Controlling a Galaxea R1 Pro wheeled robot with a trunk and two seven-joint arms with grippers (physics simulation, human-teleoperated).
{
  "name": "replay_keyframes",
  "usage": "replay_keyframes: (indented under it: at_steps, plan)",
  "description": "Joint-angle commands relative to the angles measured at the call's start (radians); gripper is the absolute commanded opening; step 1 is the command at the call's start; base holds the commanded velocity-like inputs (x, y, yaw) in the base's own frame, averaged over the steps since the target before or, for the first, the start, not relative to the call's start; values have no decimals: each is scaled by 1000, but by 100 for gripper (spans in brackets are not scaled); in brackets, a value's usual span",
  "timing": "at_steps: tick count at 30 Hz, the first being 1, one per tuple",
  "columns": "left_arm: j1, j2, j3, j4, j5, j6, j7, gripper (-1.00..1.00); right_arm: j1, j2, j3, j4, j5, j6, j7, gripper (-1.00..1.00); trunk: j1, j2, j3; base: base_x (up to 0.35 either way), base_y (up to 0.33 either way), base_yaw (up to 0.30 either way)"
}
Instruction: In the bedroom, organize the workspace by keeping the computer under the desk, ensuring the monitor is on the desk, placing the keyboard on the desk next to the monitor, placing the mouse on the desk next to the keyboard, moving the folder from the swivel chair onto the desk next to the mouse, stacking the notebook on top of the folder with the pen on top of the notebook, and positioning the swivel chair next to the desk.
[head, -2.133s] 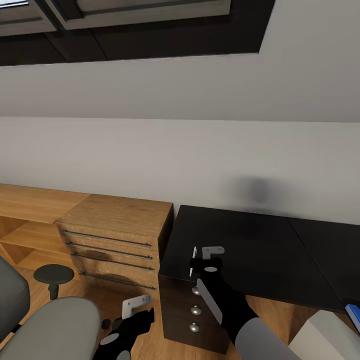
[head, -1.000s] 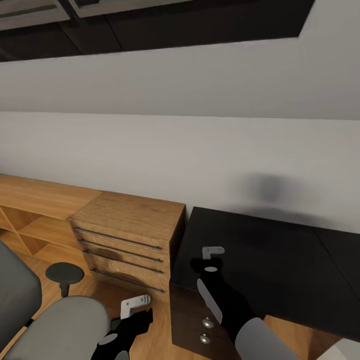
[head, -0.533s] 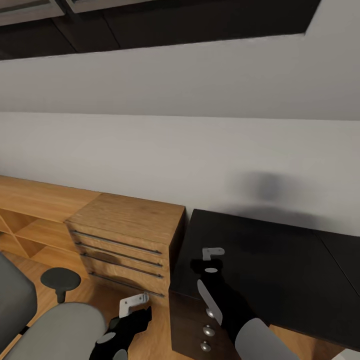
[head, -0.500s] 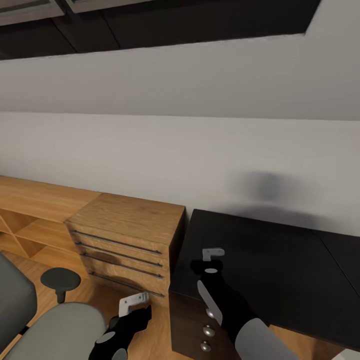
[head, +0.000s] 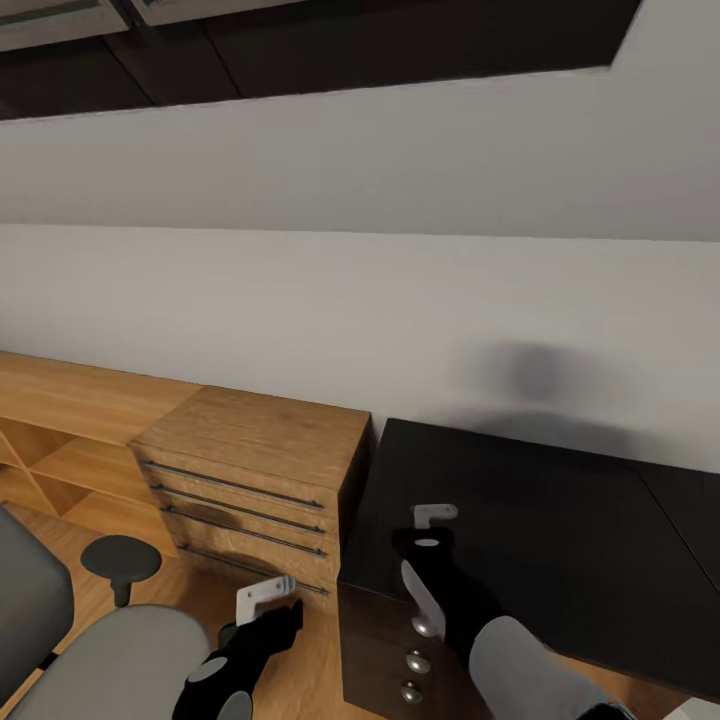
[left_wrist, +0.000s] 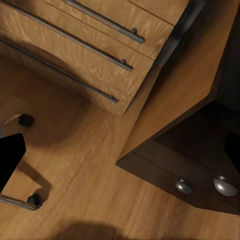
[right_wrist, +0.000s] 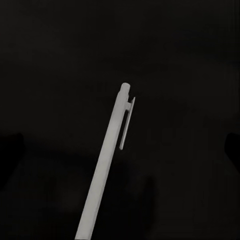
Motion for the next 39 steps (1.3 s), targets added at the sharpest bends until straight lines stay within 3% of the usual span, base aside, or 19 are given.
replay_keyframes:
  at_steps: [1, 7, 18, 39]
  plan:
    - [-1, 1, -2, -4, 8, 2, 9, 100, -10, 0, 3, 18, -5, -3, -7, 100, 0, -1, -1, 0, 0, 0]
    - [0, 1, -3, -12, 8, 2, 9, 100, -47, 0, -1, 96, -7, -45, -6, 100, 0, -1, -1, 0, 0, 0]
    - [1, 1, -3, -14, 8, 2, 9, 100, -53, 0, -2, 110, -7, -52, -6, 100, 0, -1, -1, 0, 0, 0]
    - [1, 1, -3, -11, 10, 3, 9, 100, -54, 0, -1, 110, -9, 25, -7, 100, 0, -1, -1, 0, 0, 0]
